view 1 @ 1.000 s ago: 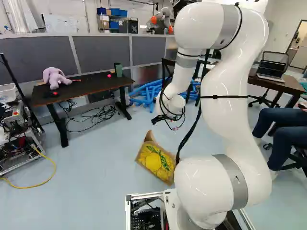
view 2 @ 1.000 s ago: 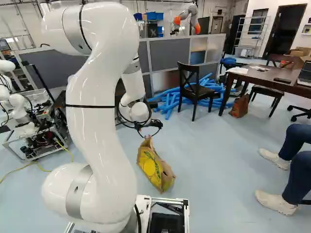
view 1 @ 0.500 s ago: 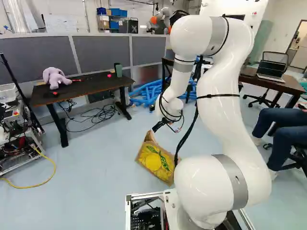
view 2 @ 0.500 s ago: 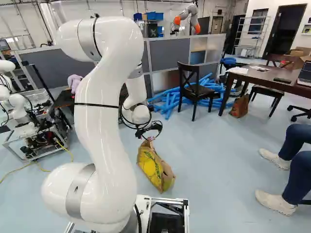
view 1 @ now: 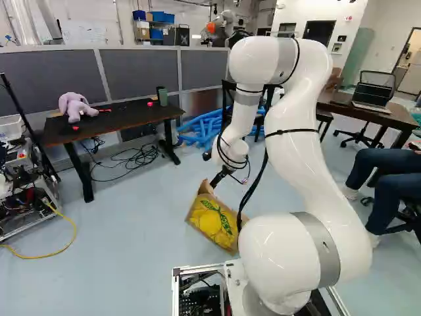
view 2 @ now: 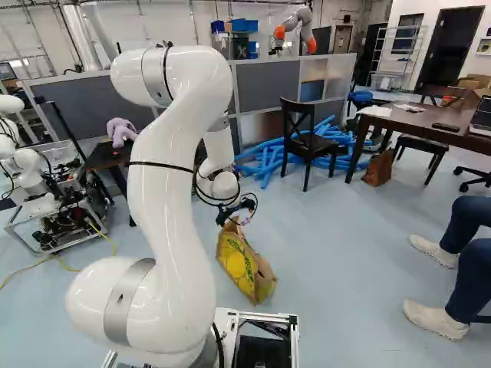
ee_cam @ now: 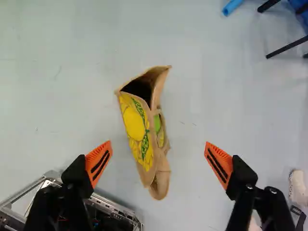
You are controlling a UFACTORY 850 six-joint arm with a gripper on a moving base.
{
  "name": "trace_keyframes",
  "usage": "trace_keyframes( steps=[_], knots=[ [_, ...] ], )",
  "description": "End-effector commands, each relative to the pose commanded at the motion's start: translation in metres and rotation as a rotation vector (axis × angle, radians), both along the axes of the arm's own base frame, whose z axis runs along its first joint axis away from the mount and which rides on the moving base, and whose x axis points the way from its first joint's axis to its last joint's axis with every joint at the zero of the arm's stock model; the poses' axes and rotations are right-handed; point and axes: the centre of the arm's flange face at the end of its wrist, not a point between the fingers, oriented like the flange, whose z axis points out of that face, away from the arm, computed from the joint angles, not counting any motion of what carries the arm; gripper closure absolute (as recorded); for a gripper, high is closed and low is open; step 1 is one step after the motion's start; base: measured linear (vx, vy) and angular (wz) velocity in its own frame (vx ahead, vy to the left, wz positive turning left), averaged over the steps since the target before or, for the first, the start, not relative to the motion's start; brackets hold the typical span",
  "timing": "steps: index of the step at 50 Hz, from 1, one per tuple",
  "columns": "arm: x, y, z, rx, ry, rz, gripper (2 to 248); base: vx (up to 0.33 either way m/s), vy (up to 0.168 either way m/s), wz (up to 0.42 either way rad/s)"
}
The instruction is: Pick up the bag on the ground and place it on the table
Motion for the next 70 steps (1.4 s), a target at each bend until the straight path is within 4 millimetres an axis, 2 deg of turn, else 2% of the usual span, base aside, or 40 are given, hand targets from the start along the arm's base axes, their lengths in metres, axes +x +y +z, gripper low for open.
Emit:
trace_keyframes(
  steps=[19,36,70],
  knots=[
    [0.004,-0.002,-0.028,-0.005,0.063,-0.002,3,0.000,0.000,0.000],
    [0.011,-0.014,-0.053,-0.007,0.107,-0.022,3,0.000,0.000,0.000],
    [0.045,-0.025,-0.105,-0.010,0.122,-0.026,3,0.000,0.000,0.000]
  ],
)
